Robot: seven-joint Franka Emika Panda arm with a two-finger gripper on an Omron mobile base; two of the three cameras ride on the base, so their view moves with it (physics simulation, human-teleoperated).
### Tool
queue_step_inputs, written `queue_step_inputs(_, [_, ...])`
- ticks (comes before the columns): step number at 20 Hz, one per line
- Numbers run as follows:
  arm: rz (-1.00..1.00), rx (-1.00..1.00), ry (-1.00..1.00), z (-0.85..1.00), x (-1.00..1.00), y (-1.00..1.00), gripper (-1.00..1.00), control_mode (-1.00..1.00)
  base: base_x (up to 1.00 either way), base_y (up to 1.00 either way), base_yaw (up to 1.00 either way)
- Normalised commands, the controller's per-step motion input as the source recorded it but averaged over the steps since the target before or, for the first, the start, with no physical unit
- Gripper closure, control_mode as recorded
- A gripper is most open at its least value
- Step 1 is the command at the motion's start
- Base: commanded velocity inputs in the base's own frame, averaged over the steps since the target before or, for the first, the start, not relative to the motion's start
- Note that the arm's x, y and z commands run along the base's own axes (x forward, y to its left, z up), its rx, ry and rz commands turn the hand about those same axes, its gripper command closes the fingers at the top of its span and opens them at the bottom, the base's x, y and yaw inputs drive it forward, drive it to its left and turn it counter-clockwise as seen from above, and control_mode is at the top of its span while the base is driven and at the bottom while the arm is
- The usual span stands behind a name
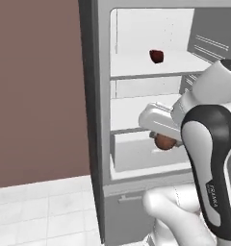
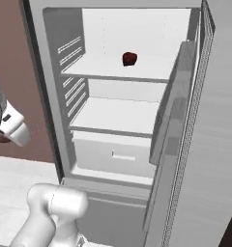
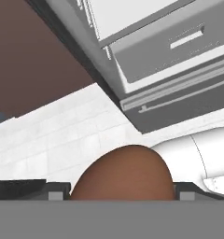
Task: Pick the egg and butter from the fridge and place them by the bowl for mixing.
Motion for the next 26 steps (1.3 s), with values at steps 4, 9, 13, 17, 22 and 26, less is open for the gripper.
queue_step_inputs(4, [0.00, 0.00, 0.00, 0.00, 0.00, 0.00, 1.00, 1.00, -0.21, 0.00, 0.97])
queue_step_inputs(9, [0.00, 0.00, 0.00, 0.00, 0.00, 0.00, 1.00, 1.00, -0.07, 0.00, 1.00])
queue_step_inputs(13, [0.00, 0.00, 0.00, 0.00, 0.00, 0.00, 1.00, 1.00, -0.06, 0.00, 1.00])
queue_step_inputs(17, [0.00, 0.00, 0.00, 0.00, 0.00, 0.00, 1.00, 1.00, -0.06, 0.00, 1.00])
queue_step_inputs(22, [0.00, 0.00, 0.00, 0.00, 0.00, 0.00, 1.00, 1.00, -0.11, 0.76, 0.71])
queue_step_inputs(26, [0.00, 0.00, 0.00, 0.00, 0.00, 0.00, 1.00, 1.00, 0.00, 1.00, 0.41])
